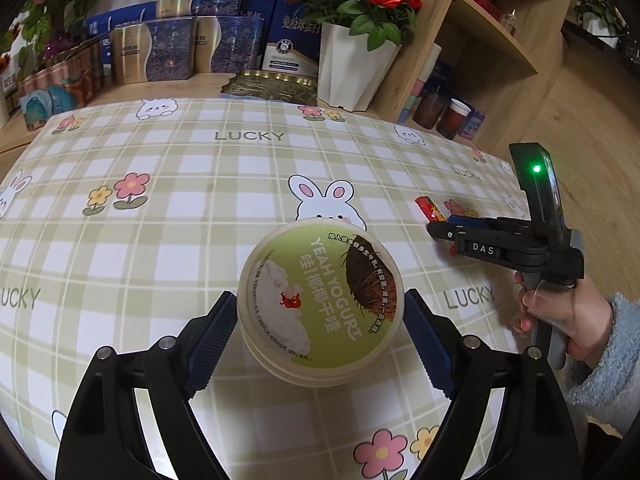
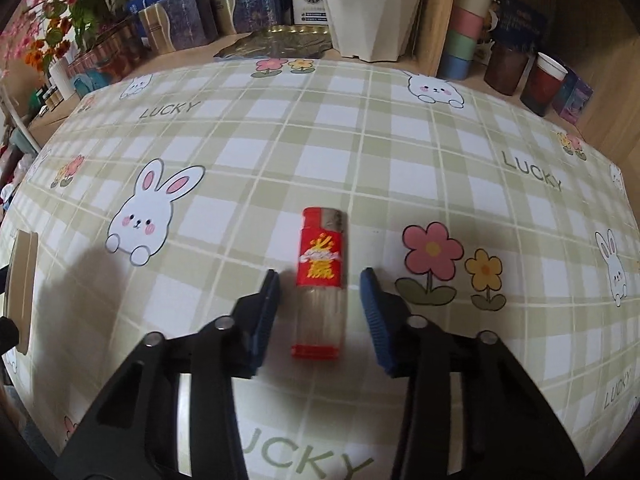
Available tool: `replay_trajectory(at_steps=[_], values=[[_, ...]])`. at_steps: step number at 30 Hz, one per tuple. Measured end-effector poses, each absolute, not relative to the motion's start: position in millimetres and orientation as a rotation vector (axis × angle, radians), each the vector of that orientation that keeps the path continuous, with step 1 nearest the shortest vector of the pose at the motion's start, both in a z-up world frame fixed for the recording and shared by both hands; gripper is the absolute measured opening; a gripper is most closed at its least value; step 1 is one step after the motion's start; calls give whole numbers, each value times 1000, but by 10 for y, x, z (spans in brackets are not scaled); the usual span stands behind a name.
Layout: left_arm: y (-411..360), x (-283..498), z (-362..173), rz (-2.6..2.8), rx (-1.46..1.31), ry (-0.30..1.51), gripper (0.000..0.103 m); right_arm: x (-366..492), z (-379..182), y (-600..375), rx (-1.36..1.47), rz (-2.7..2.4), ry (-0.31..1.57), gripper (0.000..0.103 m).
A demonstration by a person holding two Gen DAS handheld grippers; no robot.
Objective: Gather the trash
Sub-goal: 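Grasp the red lighter with the right tool while the left tool holds the yogurt lid, then carry the yogurt lid over the bin with the left tool while the right tool carries the lighter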
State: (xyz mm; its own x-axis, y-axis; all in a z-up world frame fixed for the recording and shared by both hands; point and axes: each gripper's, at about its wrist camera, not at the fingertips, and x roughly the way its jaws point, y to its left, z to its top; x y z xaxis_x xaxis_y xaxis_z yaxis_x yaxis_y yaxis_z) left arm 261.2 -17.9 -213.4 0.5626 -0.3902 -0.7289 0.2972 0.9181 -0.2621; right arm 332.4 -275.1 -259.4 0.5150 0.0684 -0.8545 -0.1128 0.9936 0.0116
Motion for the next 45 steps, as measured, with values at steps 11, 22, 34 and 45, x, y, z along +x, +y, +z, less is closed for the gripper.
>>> replay_trajectory(at_steps=[11,22,34,45], values=[[-54,2270,-2045,-414,-119,872,82,3005,-2510,-2617,-52,143,1024,26],[-35,1795,-1977,-458,-105,873,82,2372,-2209,-2511,0,221,962,16],[6,1442,-2024,-480,-127,875,82,2100,-2427,-2388,-7,238,1046,14],[73,1355,-2084,-478,-163,884,82,2248,-2530,-2277,-10,224,1094,26]])
